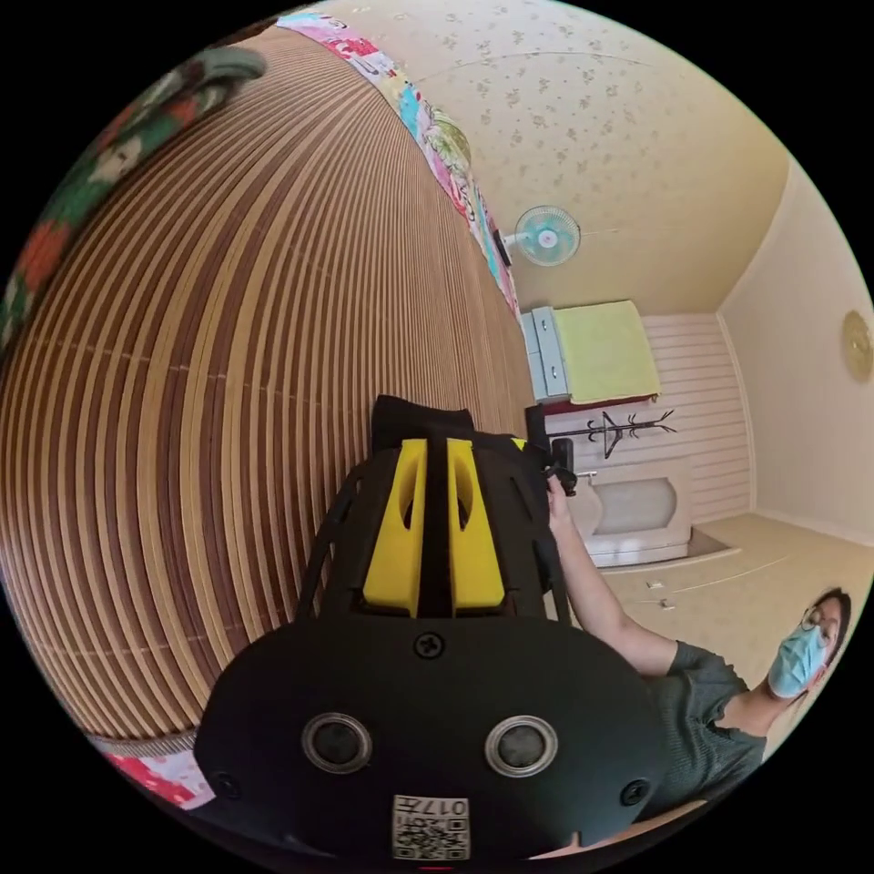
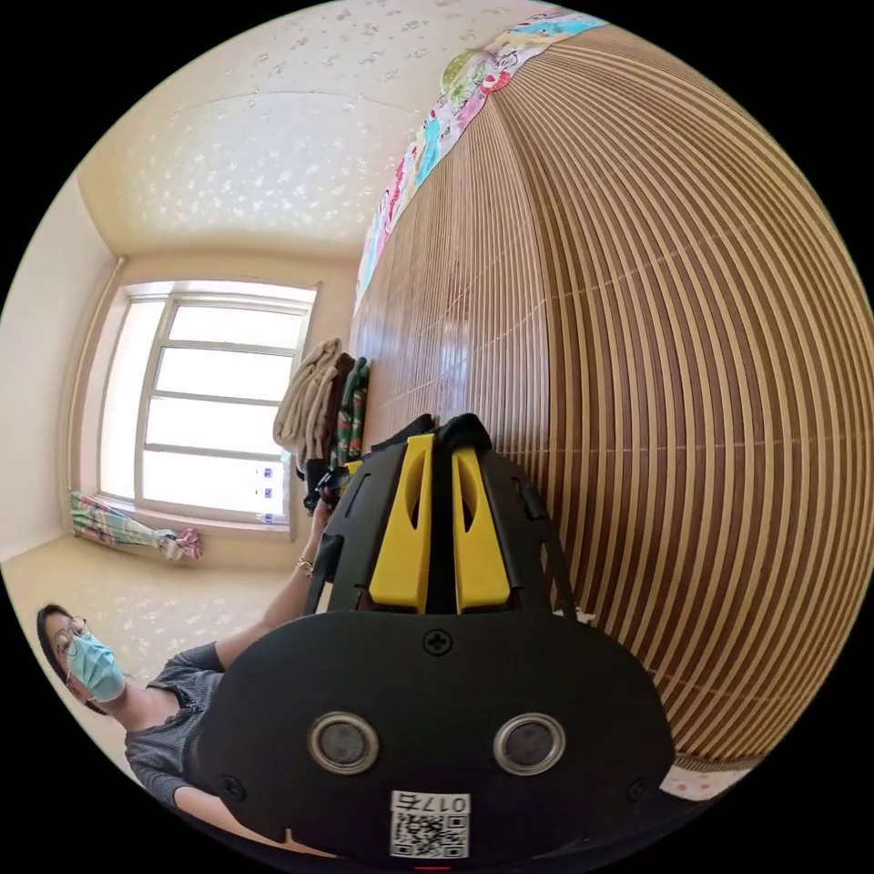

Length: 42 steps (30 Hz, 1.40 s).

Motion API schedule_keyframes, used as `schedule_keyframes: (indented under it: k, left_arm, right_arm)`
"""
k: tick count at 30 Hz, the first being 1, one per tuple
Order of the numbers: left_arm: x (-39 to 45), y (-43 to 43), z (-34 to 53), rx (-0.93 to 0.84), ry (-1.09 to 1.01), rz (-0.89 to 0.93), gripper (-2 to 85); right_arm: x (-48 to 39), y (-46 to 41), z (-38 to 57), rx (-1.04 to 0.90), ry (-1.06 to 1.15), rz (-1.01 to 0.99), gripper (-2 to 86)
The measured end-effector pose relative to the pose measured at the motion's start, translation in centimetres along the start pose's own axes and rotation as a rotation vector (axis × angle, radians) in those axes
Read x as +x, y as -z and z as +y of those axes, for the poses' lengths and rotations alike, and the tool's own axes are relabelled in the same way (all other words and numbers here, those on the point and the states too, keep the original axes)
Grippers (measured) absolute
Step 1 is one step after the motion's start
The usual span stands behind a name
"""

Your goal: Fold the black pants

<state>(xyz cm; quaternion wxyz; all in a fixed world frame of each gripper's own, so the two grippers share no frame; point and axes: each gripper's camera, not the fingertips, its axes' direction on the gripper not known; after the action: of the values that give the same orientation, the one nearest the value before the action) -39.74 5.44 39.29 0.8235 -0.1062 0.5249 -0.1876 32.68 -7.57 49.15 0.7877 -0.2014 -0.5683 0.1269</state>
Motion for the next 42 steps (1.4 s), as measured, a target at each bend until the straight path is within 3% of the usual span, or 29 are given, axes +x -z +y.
schedule_keyframes:
  k: [4,7,13,16,21,26,29,35,42]
  left_arm:
    - [-0.7,4.0,5.9,0.188,-0.006,0.043,9.4]
    - [-0.9,5.4,10.7,0.183,0.039,0.018,13.0]
    - [0.2,0.5,13.3,-0.174,0.096,-0.146,24.2]
    - [-0.8,-2.4,11.7,-0.296,0.115,-0.153,25.3]
    - [-3.4,-6.3,9.7,-0.465,0.161,-0.165,24.3]
    - [-5.5,-7.2,9.4,-0.487,0.176,-0.041,22.9]
    - [-6.6,-7.8,9.4,-0.511,0.19,0.084,19.8]
    - [-6.3,-8.1,9.7,-0.563,0.175,0.157,12.9]
    - [-1.8,-6.0,10.4,-0.58,0.027,0.137,8.8]
  right_arm:
    - [0.8,-0.2,1.2,0.044,0.002,-0.043,0.7]
    - [0.9,-0.9,1.3,0.069,-0.001,-0.051,0.9]
    - [0.4,-1.8,0.0,0.013,0.019,-0.043,2.8]
    - [-0.4,-1.2,0.1,-0.005,0.046,-0.037,5.7]
    - [-3.9,1.7,4.0,-0.011,0.148,-0.008,12.7]
    - [-4.4,-1.2,10.2,-0.267,0.123,0.225,21.1]
    - [-1.3,-4.3,11.1,-0.345,0.054,0.052,24.4]
    - [2.2,-8.9,8.6,-0.421,-0.046,0.049,27.1]
    - [1.6,-7.0,9.8,-0.469,-0.002,-0.115,20.1]
